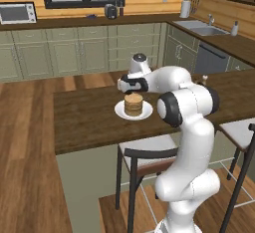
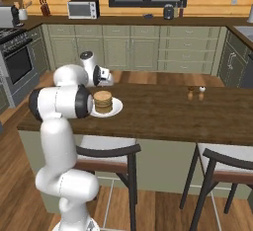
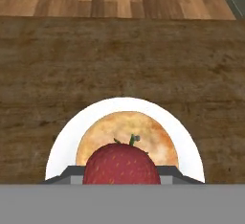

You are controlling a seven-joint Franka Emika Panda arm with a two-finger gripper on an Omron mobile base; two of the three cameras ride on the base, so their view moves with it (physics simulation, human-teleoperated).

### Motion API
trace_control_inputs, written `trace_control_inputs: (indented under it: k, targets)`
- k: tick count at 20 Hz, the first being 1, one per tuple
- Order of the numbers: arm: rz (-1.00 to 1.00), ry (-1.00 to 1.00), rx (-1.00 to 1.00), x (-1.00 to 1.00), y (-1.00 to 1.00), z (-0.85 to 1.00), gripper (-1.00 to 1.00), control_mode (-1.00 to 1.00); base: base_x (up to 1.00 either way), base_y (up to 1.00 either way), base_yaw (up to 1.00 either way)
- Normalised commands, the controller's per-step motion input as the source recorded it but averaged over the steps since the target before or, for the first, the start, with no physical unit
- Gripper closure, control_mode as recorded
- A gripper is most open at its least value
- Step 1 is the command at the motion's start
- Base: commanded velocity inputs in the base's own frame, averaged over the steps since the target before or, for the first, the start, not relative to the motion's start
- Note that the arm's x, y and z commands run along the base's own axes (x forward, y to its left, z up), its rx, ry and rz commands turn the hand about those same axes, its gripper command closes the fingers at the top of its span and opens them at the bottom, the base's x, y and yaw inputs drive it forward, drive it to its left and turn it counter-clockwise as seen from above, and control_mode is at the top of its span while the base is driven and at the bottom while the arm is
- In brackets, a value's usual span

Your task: Take the strawberry from the fridge and place it on top of the pancake, located on the dining counter.

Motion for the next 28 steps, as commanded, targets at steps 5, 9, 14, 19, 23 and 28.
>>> trace_control_inputs:
  k: [5,9,14,19,23,28]
  targets:
    - [-0.01,0.09,0.04,0.13,-0.22,-0.05,1.0,-1.0,0.0,0.0,0.0]
    - [0.0,0.0,0.0,-0.68,-0.04,-0.15,1.0,-1.0,0.0,0.0,0.0]
    - [0.0,0.0,0.0,-0.08,0.0,-0.51,1.0,-1.0,0.0,0.0,0.0]
    - [0.0,0.0,0.0,0.15,0.0,-0.23,1.0,-1.0,0.0,0.0,0.0]
    - [0.0,0.0,0.0,0.31,0.0,-0.01,1.0,-1.0,0.0,0.0,0.0]
    - [0.0,0.0,0.0,0.2,0.0,-0.08,1.0,-1.0,0.0,0.0,0.0]
